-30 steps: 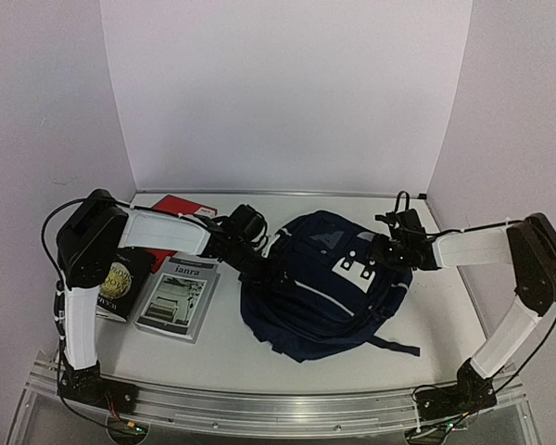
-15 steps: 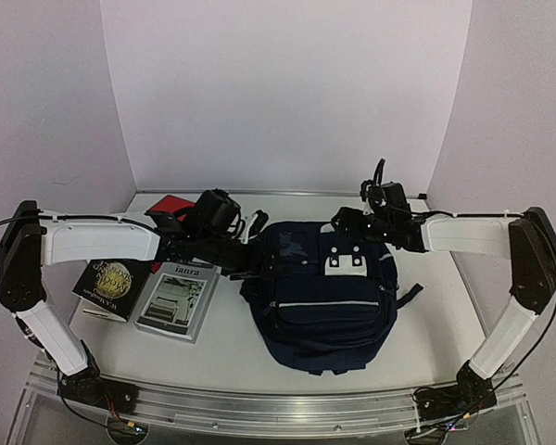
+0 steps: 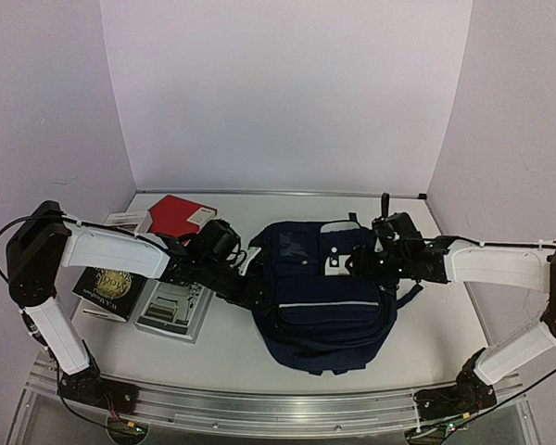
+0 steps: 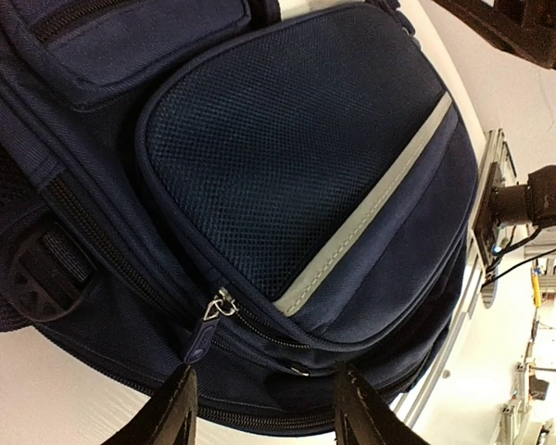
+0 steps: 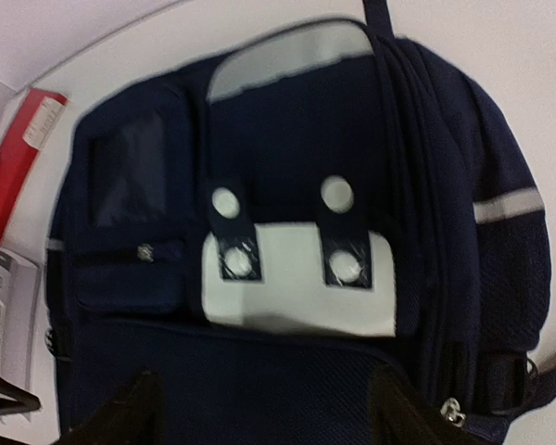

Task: Pack the student bag
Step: Adjust the student bag at the center of the board, then unzip the student bag at the center of the board.

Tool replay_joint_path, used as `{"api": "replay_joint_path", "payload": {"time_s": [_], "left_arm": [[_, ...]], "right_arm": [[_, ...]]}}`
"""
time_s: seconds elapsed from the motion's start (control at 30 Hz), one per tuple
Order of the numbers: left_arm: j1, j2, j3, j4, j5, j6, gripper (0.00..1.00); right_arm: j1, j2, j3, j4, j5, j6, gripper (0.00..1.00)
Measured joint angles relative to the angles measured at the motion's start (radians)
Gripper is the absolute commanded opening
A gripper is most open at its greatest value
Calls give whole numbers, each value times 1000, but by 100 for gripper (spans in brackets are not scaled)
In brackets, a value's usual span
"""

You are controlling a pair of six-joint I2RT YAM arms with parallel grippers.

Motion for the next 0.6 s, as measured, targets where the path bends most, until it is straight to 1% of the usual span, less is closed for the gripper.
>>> {"api": "replay_joint_path", "payload": {"time_s": [0.2,0.4,0.47,0.6], "left_arm": [[-19,19,0,2,-14,53,43],[-19,39,0,18,-15,74,43],[-19,57,0,24,-15,80,42],[-19,87,0,28,-15,95,42]], "right_arm": [[-52,-23,-136,-70,-54,58,58],[-75,-48,-172,-85,-102,86,57],[-76,-57,-172,-86,-108,92,53],[-76,-60,-172,-86,-127,108,42]]}}
